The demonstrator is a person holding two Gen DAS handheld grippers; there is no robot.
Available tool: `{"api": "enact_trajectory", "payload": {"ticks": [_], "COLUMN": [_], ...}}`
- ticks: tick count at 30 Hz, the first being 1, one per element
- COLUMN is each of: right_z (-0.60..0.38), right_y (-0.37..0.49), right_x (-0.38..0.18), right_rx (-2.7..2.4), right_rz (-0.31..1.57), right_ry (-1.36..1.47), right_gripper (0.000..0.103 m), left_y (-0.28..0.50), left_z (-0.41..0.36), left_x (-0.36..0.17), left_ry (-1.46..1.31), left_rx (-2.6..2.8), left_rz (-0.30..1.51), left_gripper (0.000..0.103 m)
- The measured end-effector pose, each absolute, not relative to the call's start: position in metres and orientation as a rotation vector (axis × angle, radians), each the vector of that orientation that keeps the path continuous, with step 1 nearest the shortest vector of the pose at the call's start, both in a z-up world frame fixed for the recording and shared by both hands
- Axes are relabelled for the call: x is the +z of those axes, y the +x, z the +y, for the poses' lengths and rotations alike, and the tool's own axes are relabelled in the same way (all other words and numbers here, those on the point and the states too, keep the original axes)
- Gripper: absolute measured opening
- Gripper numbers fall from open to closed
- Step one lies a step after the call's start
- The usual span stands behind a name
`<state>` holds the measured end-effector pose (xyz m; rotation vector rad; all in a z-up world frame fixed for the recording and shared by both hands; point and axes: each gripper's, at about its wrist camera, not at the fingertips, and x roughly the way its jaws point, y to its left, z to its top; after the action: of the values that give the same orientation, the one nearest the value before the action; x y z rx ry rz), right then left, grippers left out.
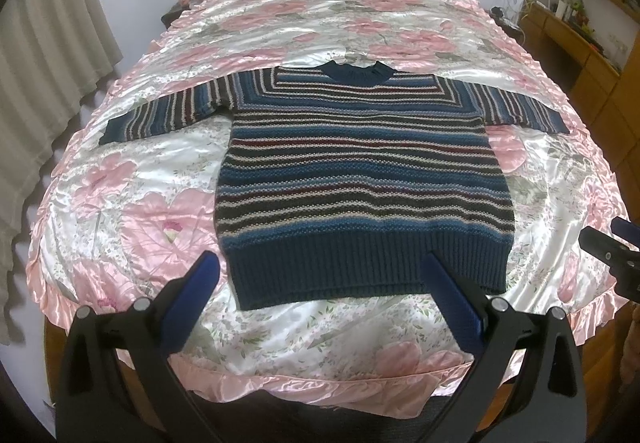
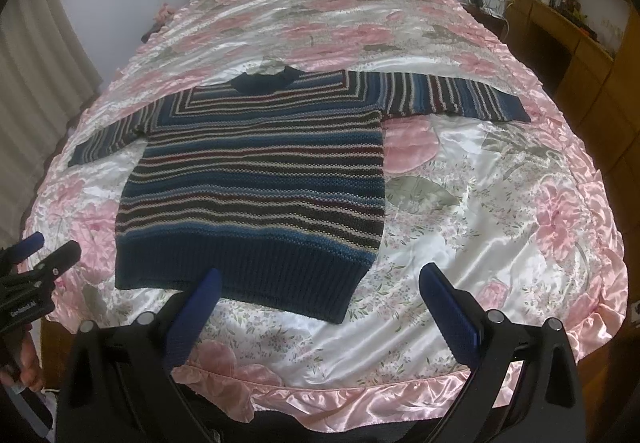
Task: Fold small clothes
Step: 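Reach the right tool to the sweater's sleeve cuff and grasp it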
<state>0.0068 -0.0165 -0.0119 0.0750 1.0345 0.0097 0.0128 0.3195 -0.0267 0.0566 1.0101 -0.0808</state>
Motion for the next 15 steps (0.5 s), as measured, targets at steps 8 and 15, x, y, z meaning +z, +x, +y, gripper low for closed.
{"api": "enact_trajectory", "payload": {"ticks": [8, 15], "right_z": [-0.078, -0.184], "right_y": [0.059, 0.146], "right_x": [-0.033, -0.031], "right_rx": [0.037, -0.015], "right_rz": [1.074, 1.022], "right_ry": [0.151, 0.133], "right_gripper": [0.099, 0.099], "left_y": [0.072, 0.174], "left_z": [0.289, 0.199], "left_x": [-0.036, -0.036], "left_ry": [0.053, 0.058], "left_rx": [-0.092, -0.140], "left_rz": [1.044, 0.998], "left_gripper": [0.100, 0.100]}}
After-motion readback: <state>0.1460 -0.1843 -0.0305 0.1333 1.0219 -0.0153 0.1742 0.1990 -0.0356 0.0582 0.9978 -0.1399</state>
